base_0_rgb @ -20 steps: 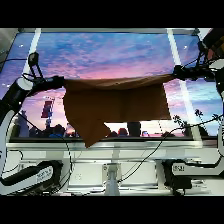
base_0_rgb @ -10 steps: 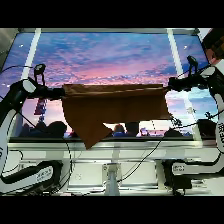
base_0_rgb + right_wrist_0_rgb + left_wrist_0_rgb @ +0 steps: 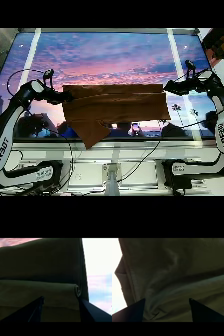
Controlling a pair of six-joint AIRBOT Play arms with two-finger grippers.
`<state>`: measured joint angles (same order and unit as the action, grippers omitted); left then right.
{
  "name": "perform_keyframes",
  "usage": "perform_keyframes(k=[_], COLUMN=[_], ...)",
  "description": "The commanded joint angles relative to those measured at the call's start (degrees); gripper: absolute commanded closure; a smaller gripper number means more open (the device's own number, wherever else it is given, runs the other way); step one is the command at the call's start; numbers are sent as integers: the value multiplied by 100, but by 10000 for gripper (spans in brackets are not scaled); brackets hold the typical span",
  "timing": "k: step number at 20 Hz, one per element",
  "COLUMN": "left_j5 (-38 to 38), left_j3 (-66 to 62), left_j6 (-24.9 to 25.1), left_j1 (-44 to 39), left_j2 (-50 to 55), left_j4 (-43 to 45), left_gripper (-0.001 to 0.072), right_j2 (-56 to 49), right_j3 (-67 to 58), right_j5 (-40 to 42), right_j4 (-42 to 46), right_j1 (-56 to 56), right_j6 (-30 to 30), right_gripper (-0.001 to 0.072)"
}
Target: Fold the clothes and pants, and hang the long-sleeved shirts on hangers.
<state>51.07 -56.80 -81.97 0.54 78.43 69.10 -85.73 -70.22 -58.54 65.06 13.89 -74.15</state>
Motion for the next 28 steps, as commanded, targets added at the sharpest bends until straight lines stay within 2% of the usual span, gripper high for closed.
perform_keyframes(k=[1,5,6,8,11,15,16,18,21,22,23,24,27,28], left_j5=[140,595,756,953,984,986,990,984,986,981,966,960,756,638], left_j3=[-61,-302,-330,-319,-136,1198,1650,2487,3515,3818,4076,4310,4669,4684], left_j6=[160,162,155,120,85,-533,-728,-796,-345,-162,-92,-87,227,466], left_j1=[87,258,267,297,306,326,326,321,313,313,313,313,313,313], left_j2=[-313,-1266,-1587,-2304,-3300,-4273,-4448,-4712,-4865,-4859,-4854,-4854,-4854,-4854], left_j4=[83,870,1001,979,1051,1231,1134,555,-686,-997,-1147,-1172,-1270,-1390], left_gripper=[71,73,82,233,233,232,230,216,216,185,131,116,115,101], right_j2=[151,804,1062,1576,2426,3484,3672,3926,3995,3985,3978,3978,3978,3978], right_j3=[-236,-557,-549,-542,-487,284,459,619,616,619,619,619,619,619], right_j5=[-131,-9,-57,-343,-490,-782,-820,-852,-807,-807,-804,-807,-804,-804], right_j4=[243,833,1008,1386,1757,1808,1781,1770,1768,1766,1766,1766,1766,1764], right_j1=[4,4,4,4,7,4,2,2,2,4,2,2,2,2], right_j6=[24,22,22,24,4,-48,-90,-129,-149,-149,-151,-151,-188,-188], right_gripper=[203,205,224,234,234,234,233,233,233,233,233,233,233,233])
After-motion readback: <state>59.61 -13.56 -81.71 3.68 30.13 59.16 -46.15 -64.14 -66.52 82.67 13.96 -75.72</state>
